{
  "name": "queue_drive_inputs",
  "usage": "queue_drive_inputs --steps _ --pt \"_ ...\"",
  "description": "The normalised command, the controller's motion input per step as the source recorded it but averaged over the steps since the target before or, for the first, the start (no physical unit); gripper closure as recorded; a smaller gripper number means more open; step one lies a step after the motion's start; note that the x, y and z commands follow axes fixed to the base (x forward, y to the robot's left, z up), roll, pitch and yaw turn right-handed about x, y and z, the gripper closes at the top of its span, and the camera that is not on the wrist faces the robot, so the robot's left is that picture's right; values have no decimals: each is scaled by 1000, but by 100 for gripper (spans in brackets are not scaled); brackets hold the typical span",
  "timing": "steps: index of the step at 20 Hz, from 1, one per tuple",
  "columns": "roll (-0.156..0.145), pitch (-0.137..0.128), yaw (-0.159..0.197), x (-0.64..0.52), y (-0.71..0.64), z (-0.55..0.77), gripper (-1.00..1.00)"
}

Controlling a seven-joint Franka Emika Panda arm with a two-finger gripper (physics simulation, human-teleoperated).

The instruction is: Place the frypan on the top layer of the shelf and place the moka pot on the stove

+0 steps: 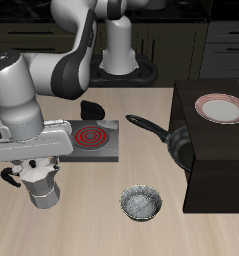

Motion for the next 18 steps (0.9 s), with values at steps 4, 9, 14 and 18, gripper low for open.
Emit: queue_drive_inputs --steps 4,9,14,18 --pt "2 -47 -17 -272 -58 202 100" --pt "-4 -67 11 -238 -75 195 100" --pt "12 -60 8 -278 23 211 100" --pt "3 -48 -4 -242 -71 235 100"
